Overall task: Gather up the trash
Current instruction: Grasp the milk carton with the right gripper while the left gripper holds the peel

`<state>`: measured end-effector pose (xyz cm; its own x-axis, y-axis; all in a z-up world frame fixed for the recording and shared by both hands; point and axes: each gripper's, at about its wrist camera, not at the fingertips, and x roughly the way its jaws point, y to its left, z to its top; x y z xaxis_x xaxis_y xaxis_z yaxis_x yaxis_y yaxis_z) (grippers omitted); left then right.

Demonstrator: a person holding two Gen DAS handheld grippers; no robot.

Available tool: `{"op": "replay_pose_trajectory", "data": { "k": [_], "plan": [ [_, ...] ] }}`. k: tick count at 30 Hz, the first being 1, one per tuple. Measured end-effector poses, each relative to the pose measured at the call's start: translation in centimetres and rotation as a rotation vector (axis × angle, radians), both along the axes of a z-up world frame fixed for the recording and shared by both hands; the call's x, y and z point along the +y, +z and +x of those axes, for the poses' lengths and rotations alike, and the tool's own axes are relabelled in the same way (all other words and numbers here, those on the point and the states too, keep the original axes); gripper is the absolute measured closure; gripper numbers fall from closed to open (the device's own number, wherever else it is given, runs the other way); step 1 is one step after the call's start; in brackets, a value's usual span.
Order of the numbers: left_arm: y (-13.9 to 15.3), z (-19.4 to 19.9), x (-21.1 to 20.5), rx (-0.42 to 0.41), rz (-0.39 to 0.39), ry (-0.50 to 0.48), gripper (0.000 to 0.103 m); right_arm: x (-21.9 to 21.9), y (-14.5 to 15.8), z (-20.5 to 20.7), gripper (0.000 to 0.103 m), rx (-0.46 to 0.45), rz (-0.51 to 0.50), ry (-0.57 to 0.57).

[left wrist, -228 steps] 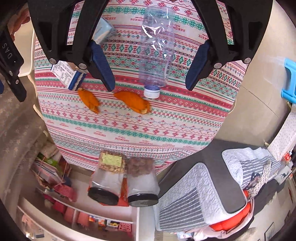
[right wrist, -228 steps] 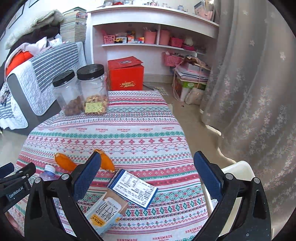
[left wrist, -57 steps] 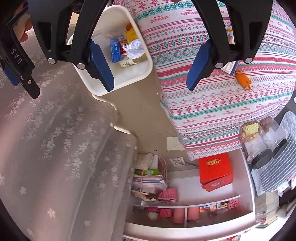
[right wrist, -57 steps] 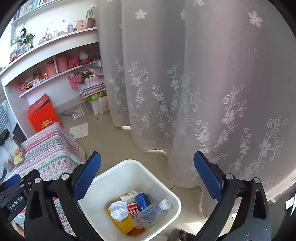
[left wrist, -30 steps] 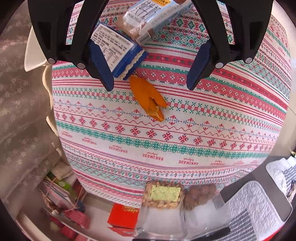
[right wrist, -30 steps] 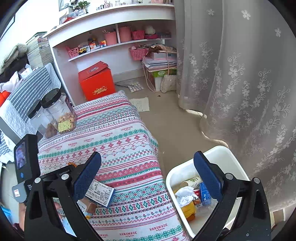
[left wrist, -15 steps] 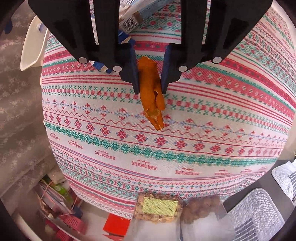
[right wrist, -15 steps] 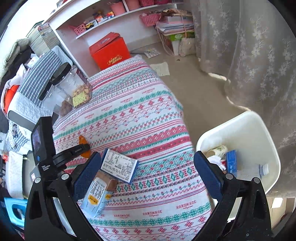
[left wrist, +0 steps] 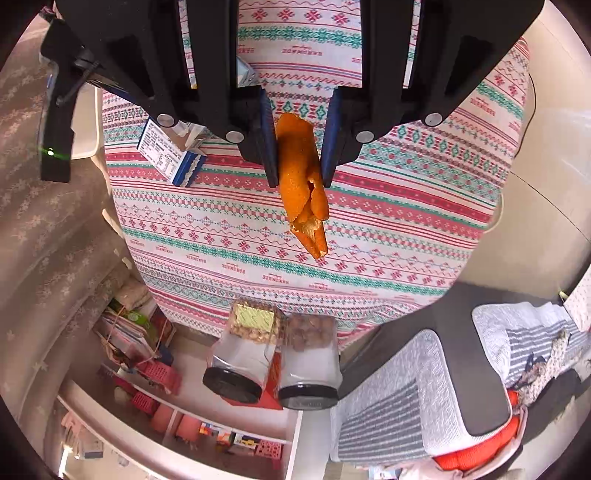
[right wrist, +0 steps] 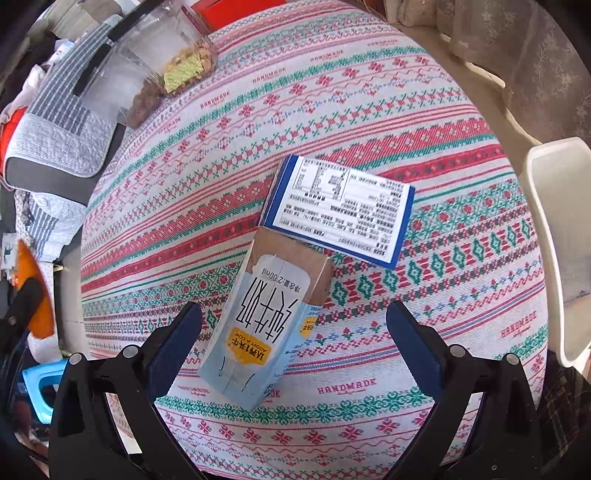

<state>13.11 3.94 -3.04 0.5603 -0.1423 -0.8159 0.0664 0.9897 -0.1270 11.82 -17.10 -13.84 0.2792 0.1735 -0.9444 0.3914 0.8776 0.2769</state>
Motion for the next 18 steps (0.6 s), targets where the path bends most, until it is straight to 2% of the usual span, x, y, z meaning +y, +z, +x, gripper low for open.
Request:
{"op": "replay_pose_trajectory", "data": {
  "k": [7,9,10,11,12,15,18],
  "plan": [
    [-1.2,0.8,2.3,0.032,-0.031,0.029,0.080,2.1,-2.4,1.2,0.015,0.048,-0.005,-0.010],
    [-1.2,1.0,2.9,0.036,-0.045,0.038,0.080,3.1,-2.4,1.4,0.024,0.029,-0.045,0.003],
    [-1.2,1.1,3.1,0.033,-0.045,0.042,0.080,3.6,-2.3,1.6,0.036,0.019,-0.071,0.016],
    [-1.1,1.1,3.4,0.032,-0.044,0.046,0.080,4.2,-2.1,1.8,0.043,0.000,-0.097,0.032],
    [-1.1,1.1,3.6,0.032,-0.044,0.051,0.080,4.7,-1.9,2.0,0.045,-0.023,-0.098,0.057],
    [-1.6,1.4,4.8,0.052,-0.040,0.077,0.080,6.1,-1.8,3.0,0.046,-0.044,-0.052,0.119],
    [-2.4,1.8,6.4,0.080,-0.045,0.121,0.080,7.3,-0.9,3.9,0.046,-0.098,-0.055,0.156]
  ]
}}
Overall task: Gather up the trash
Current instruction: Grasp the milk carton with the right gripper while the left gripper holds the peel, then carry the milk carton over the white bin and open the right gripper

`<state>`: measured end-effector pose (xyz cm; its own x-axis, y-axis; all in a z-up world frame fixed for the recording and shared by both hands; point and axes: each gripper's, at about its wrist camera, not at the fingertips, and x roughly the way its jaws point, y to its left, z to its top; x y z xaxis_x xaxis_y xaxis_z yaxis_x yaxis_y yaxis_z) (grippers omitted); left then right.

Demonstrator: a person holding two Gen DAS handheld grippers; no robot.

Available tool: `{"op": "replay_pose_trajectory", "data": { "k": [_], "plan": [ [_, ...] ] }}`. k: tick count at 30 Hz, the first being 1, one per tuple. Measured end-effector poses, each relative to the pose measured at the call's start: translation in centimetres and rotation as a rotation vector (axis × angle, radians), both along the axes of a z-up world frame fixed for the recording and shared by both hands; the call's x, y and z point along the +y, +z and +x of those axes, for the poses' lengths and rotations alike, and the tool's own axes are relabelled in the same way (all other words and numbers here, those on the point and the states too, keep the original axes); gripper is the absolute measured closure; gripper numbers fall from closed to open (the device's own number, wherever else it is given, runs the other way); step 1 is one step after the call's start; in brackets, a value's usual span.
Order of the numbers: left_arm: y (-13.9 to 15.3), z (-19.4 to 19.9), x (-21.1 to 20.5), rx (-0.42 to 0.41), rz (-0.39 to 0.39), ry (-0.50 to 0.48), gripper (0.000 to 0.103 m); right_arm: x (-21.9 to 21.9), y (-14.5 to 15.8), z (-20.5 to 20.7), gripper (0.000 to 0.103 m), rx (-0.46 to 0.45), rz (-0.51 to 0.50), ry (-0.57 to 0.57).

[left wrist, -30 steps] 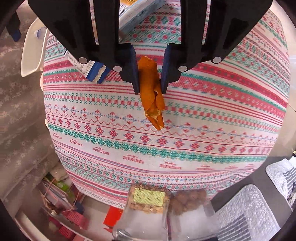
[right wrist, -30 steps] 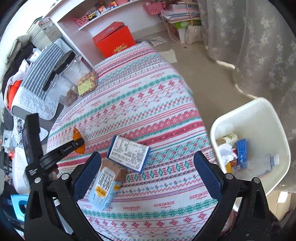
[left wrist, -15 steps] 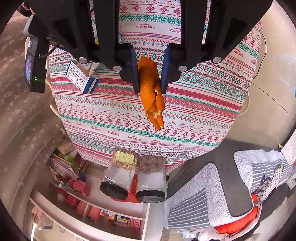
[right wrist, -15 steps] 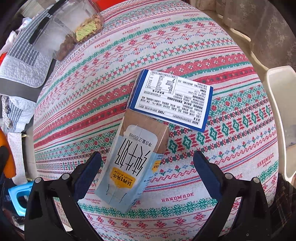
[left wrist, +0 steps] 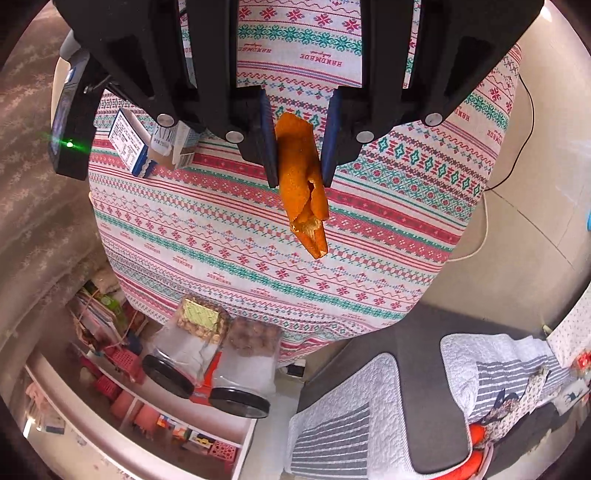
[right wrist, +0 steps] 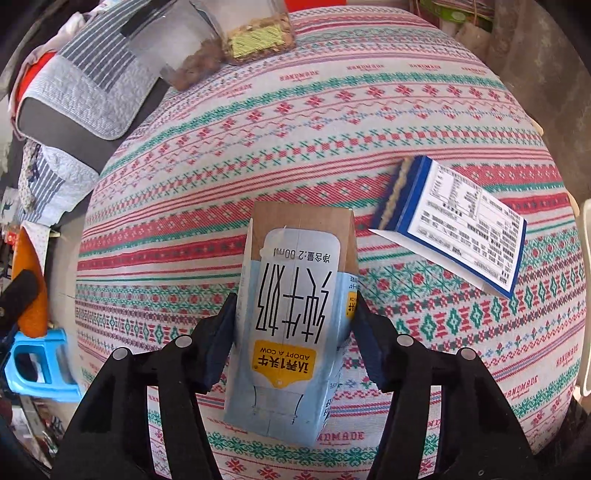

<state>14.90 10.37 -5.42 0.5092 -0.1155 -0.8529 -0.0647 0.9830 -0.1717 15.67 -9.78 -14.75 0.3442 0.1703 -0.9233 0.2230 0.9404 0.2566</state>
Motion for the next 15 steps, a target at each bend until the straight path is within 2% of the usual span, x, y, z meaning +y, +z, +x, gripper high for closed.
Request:
{"op": "replay_pose_trajectory", "data": {
  "k": [3,6,10,15],
  "plan": [
    [-0.4,0.1,1.6,0.012,-0.001,0.041,0.080,0.5,1.4,0.9,0.046,-0.053,0.058,0.028],
    [-0.2,0.1,3.0,0.003,-0.013,0.073,0.080,0.6,3.8,1.6,0.046,-0.146,0.100,0.061],
    [1.0,-0.1,3.9,-0.041,-0.033,0.092,0.080,1.3,6.9,2.1,0.046,-0.274,0.077,0.103],
    [2.5,-0.5,3.9,-0.099,-0.046,0.099,0.080,0.9,9.4,1.4,0.046,-0.363,0.048,0.122]
  ]
}}
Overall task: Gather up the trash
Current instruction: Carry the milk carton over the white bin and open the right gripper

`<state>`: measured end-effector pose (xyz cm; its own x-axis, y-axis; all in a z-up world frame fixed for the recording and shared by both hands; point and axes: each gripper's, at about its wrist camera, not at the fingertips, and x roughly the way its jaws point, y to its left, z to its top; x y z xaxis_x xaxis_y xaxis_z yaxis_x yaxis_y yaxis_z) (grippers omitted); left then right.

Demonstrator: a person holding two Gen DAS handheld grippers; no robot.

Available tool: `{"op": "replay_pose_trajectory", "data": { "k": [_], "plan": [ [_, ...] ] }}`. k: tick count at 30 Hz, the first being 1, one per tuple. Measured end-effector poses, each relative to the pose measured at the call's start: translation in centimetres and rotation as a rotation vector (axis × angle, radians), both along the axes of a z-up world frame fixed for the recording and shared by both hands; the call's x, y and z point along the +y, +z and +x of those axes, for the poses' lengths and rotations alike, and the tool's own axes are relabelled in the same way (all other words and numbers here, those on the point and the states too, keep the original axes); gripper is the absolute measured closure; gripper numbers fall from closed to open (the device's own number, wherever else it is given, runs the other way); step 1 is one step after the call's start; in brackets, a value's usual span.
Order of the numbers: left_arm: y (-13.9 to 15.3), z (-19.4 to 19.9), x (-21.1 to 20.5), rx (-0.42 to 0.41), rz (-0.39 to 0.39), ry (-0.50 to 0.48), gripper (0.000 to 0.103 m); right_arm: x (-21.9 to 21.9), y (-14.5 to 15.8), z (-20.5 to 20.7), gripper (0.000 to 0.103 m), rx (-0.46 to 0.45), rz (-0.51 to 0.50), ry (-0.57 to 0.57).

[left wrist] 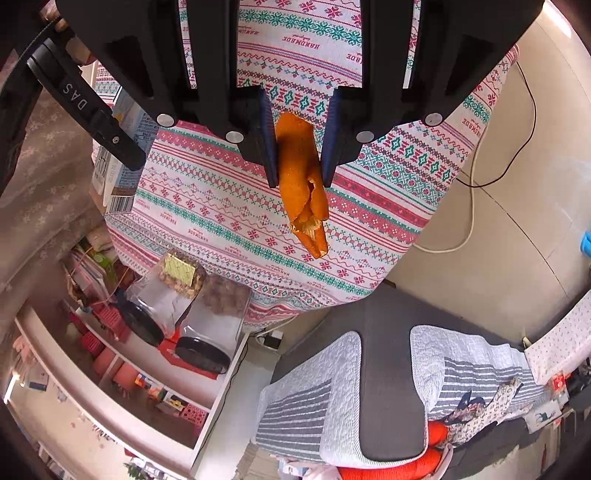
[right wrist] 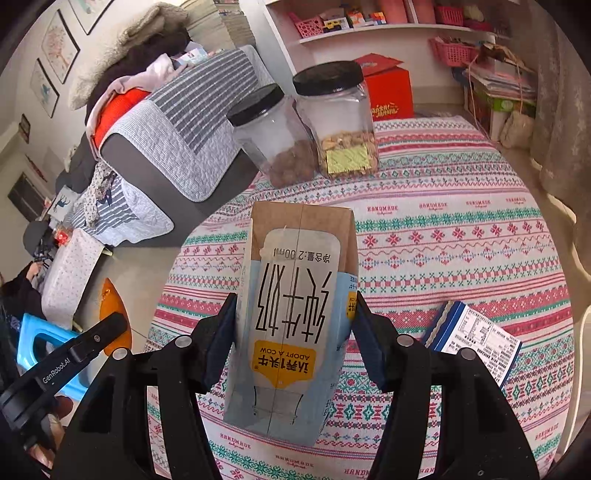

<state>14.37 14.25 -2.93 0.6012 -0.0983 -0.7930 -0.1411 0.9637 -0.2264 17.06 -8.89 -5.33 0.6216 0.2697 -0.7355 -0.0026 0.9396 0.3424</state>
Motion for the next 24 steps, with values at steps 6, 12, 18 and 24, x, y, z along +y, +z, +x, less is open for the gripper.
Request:
{"op": "replay_pose_trajectory", "data": {
  "k": [6,12,18,24],
  "plan": [
    [1.3,-0.2,-0.8,-0.056,-0.016,-0.008,0.080,-0.8,2.2,-1.4,0.046,-0.095,-0.066,-0.003],
    [2.2,-0.5,-2.5,-0.107,-0.008,-0.032,0.080,-1.7,3.6,-2.6,0.046,-0.177,-0.133,-0.040],
    [2.8,-0.8,-4.6,-0.149,0.017,-0.057,0.080,-3.0,4.4,-3.5,0.046,-0.222,-0.198,-0.091],
    [3.0,-0.7,-7.0,-0.164,0.031,-0.099,0.080,-5.3,4.6,-4.1,0.046,-0.223,-0.228,-0.151]
  ]
}}
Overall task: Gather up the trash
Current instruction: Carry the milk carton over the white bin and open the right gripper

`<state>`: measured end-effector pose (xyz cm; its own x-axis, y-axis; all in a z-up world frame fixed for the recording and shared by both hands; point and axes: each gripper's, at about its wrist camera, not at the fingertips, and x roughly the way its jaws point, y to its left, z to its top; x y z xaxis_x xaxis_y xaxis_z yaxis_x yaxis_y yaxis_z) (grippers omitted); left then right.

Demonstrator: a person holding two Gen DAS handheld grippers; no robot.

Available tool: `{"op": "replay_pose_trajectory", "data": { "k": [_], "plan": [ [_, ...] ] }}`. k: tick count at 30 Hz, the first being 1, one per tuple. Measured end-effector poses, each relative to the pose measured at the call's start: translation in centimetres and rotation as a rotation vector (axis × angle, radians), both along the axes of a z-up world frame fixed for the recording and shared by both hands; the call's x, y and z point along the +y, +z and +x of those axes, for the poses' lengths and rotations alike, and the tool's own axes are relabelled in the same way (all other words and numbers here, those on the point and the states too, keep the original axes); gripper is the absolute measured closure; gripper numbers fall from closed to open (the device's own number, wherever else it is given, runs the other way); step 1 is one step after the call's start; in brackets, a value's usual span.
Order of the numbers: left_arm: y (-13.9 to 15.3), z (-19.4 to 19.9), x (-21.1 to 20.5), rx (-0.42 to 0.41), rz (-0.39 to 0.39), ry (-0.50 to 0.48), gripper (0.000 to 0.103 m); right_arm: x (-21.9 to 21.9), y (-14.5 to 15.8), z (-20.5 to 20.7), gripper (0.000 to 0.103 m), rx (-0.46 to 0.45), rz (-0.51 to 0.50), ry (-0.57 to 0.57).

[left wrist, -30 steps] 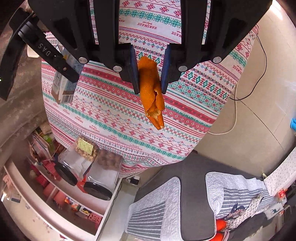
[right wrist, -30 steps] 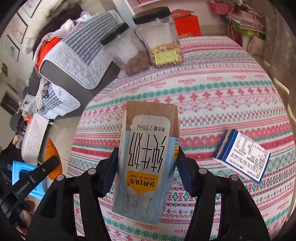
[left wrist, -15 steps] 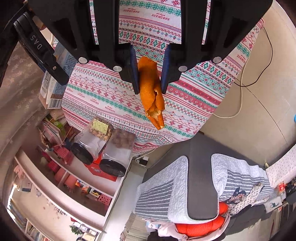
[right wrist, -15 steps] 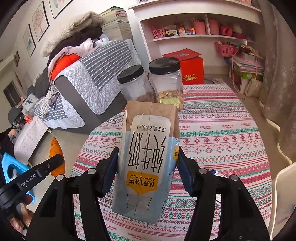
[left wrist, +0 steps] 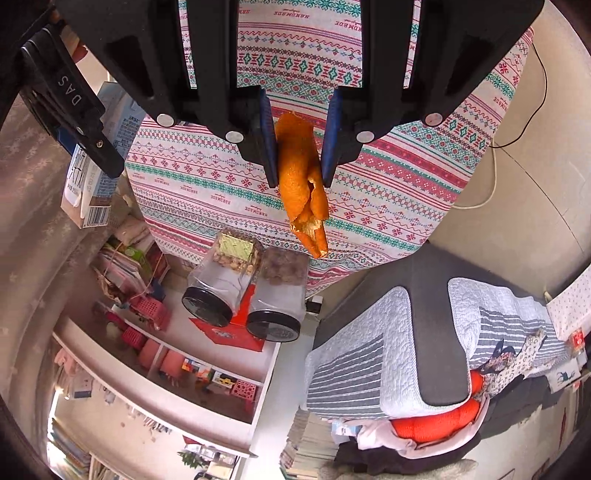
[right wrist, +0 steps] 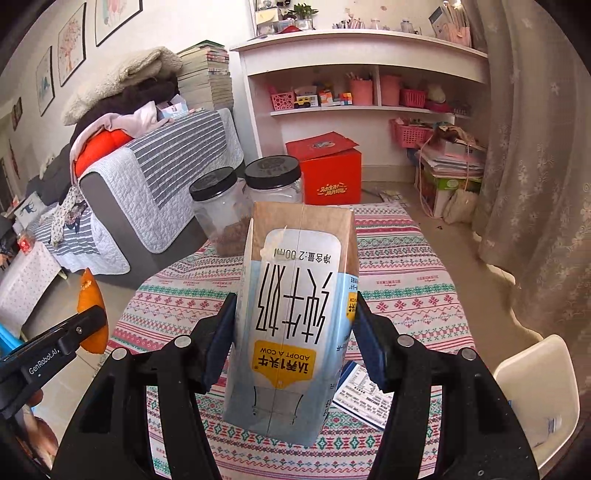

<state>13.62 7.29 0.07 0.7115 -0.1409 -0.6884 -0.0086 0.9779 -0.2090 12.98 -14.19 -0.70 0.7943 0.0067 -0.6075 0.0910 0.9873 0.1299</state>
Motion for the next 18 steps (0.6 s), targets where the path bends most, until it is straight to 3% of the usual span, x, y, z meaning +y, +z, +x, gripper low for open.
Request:
{"op": "replay_pose_trajectory", "data": {
  "k": [18],
  "plan": [
    [0.1,-0.7,-9.1,-0.050,0.036,-0.172,0.080,-9.2,0.9,-4.0,0.045,-0.003,-0.041,-0.196]
  ]
}}
